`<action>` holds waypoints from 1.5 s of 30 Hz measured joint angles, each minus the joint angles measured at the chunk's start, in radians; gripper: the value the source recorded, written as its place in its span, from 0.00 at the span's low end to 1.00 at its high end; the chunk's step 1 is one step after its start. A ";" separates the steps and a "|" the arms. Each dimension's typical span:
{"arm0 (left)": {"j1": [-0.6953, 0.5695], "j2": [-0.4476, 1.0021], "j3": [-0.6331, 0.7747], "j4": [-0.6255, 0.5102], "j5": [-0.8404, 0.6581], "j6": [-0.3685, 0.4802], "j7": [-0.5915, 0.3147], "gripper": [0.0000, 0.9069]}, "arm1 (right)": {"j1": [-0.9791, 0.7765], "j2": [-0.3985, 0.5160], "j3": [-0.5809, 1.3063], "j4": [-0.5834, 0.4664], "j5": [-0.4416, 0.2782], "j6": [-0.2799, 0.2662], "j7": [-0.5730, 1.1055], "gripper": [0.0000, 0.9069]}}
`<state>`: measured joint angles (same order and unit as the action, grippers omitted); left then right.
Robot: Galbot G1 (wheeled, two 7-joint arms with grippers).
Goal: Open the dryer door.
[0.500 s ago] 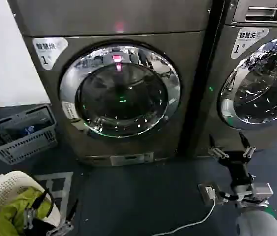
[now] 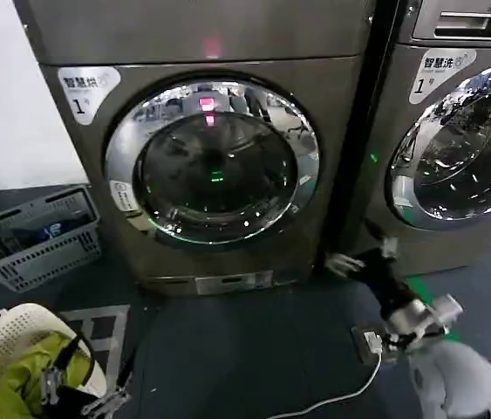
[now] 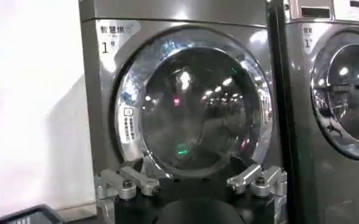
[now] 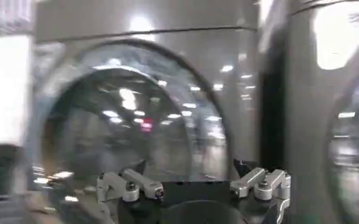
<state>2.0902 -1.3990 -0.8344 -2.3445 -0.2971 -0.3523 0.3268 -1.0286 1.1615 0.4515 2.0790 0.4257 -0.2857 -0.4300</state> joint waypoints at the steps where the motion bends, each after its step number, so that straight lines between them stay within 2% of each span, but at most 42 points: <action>1: -0.001 -0.001 -0.001 0.000 0.002 0.000 0.001 1.00 | 0.035 -0.003 -0.038 -0.027 -0.007 0.020 -0.012 1.00; 5: 0.000 -0.002 -0.001 -0.001 0.020 0.007 0.005 1.00 | 0.153 -0.002 -0.163 -0.154 -0.055 0.076 -0.064 1.00; 10: -0.001 -0.003 0.001 -0.008 0.025 0.015 0.007 1.00 | 0.265 0.028 -0.288 -0.270 -0.088 0.074 -0.068 1.00; 14: 0.007 -0.002 0.000 -0.006 0.036 0.011 0.008 1.00 | 0.330 0.068 -0.362 -0.329 -0.123 0.064 -0.069 1.00; 17: 0.010 -0.002 0.003 -0.015 0.040 0.010 0.012 1.00 | 0.360 0.105 -0.400 -0.367 -0.150 0.078 -0.072 1.00; 34: 0.025 0.004 0.008 -0.011 0.057 0.013 0.029 1.00 | 0.501 0.266 -0.510 -0.562 -0.193 0.094 -0.043 1.00; 45: 0.029 -0.003 0.009 -0.008 0.066 0.012 0.035 1.00 | 0.605 0.372 -0.564 -0.760 -0.195 0.134 -0.040 1.00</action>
<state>2.1194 -1.4022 -0.8253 -2.3523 -0.2309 -0.3406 0.3616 -0.4235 1.5338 -0.1127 1.3187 0.2303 -0.1514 -0.4699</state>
